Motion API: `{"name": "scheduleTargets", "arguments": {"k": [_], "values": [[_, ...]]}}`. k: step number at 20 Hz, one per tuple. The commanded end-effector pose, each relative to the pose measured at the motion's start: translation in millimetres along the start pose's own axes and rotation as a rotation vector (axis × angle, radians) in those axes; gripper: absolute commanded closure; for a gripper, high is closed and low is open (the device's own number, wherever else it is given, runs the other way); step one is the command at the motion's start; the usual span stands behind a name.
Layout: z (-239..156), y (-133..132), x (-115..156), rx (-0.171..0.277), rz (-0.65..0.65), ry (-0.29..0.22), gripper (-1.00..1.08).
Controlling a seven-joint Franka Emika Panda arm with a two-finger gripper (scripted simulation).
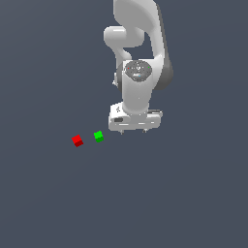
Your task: Stack the red cube on top of the green cube.
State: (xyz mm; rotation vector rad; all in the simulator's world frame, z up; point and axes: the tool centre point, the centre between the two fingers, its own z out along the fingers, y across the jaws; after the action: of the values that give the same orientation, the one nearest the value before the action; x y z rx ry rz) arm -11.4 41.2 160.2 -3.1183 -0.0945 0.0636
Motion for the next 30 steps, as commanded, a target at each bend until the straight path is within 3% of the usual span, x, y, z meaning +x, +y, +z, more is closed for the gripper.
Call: {"name": "scheduleTargets", "arguments": {"k": [1,14,30], "values": [[0,0,0,0.0,0.0,0.0,-0.92],[10,30,-15,-0.004,-0.06,0.004,-0.92],[43,137,-49,-0.016,-0.258,0.015,-0.92]]}}
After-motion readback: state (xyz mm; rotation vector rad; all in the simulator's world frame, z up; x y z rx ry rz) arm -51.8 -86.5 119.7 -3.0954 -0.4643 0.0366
